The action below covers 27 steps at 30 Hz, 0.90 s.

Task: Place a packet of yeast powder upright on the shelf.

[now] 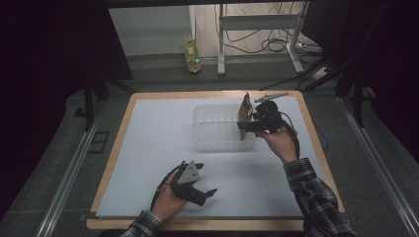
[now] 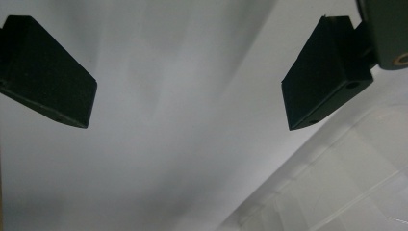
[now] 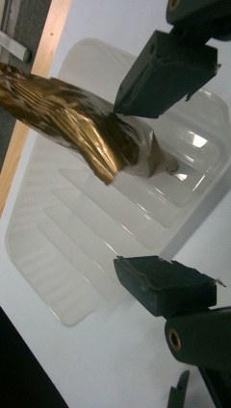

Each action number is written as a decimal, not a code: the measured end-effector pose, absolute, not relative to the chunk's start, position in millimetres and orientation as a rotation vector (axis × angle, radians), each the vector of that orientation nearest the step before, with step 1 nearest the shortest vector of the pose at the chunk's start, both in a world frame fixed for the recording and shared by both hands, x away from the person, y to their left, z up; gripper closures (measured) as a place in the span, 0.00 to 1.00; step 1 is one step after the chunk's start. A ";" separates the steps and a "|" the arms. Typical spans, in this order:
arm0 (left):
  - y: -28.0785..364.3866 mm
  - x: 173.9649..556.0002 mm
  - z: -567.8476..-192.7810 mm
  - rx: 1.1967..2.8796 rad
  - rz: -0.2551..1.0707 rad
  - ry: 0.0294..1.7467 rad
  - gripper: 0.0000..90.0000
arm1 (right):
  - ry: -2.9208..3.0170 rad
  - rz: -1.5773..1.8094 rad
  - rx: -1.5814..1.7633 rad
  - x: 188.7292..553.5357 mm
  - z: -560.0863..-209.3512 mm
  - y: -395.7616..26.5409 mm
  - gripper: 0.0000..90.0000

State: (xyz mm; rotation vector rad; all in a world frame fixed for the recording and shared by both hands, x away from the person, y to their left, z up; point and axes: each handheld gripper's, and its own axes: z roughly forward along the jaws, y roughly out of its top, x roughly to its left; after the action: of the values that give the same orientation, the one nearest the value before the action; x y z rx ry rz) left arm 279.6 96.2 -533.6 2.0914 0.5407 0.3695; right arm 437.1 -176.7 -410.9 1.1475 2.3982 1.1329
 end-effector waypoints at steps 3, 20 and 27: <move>96.2 279.6 -533.7 2.091 0.370 0.540 0.06 | 2.411 1.132 1.137 433.7 -413.1 -176.8 0.25; 95.5 279.8 -535.5 2.094 0.375 0.531 0.05 | 2.444 1.188 1.050 414.6 -425.5 -179.0 0.15; 95.2 279.8 -536.1 2.092 0.376 0.534 0.04 | 2.442 1.217 1.034 408.3 -432.8 -183.4 0.12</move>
State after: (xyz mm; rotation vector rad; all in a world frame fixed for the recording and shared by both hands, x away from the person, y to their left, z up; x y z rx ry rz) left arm 279.8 95.2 -536.1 2.0923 0.5340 0.3756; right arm 408.3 -183.4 -432.8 1.0343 2.4418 1.2165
